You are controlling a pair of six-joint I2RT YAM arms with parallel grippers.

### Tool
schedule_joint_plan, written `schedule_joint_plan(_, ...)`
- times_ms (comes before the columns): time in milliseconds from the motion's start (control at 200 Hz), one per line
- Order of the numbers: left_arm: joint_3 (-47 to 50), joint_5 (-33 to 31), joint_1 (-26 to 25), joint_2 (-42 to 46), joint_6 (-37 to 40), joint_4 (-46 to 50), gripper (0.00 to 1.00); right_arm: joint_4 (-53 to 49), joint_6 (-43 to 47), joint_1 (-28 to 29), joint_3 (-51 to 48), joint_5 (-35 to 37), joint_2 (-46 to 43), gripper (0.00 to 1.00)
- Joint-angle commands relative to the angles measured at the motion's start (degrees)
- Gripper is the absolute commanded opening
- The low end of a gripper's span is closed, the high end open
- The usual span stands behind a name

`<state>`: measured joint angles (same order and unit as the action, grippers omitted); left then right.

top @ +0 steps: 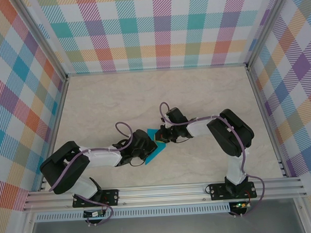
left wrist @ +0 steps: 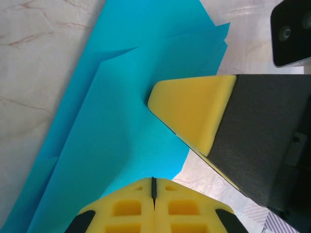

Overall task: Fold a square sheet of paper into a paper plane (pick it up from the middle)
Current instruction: Fourth fold the wing at the center of the table.

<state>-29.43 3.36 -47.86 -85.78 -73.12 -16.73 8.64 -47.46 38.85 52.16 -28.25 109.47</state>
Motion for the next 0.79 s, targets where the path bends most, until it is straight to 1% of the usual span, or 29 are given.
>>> schedule_joint_plan(0,1.1,-1.3,0.0,-1.0,-2.0,0.0,0.00,-3.9,0.0,-0.2,-2.3,4.2,3.9,0.04)
schedule_joint_plan(105,3.7,-3.2,-1.0,0.3,-3.4,3.1,0.00,-3.8,0.0,-0.2,-2.5,4.3,3.9,0.05)
schedule_joint_plan(180,4.6,-2.4,-1.5,0.5,-3.6,5.9,0.00,-3.9,0.1,-0.2,-2.5,4.4,4.1,0.04)
schedule_joint_plan(265,6.5,-1.3,-3.0,0.5,-4.9,4.8,0.01,-4.1,0.1,-0.2,-2.5,4.6,4.0,0.05)
schedule_joint_plan(360,6.6,0.2,-4.3,0.4,-5.2,7.4,0.00,-4.3,0.3,-0.2,-2.5,4.9,3.8,0.05)
schedule_joint_plan(450,7.3,-1.1,-6.3,1.9,-5.9,9.6,0.01,-4.6,0.4,-0.2,-2.4,5.0,3.7,0.05)
schedule_joint_plan(550,7.8,-1.2,-7.0,3.3,-5.8,12.2,0.01,-4.7,0.4,-0.2,-2.4,5.2,3.8,0.05)
schedule_joint_plan(625,9.3,-2.0,-8.3,4.5,-7.7,12.2,0.01,-4.8,0.5,-0.2,-2.4,5.3,3.8,0.05)
schedule_joint_plan(715,10.7,-3.3,-9.0,6.6,-8.7,14.5,0.01,-4.8,0.4,-0.2,-2.3,5.3,3.8,0.05)
schedule_joint_plan(790,13.4,-4.1,-9.5,9.1,-10.2,14.5,0.01,-4.9,0.4,-0.2,-2.3,5.5,3.7,0.05)
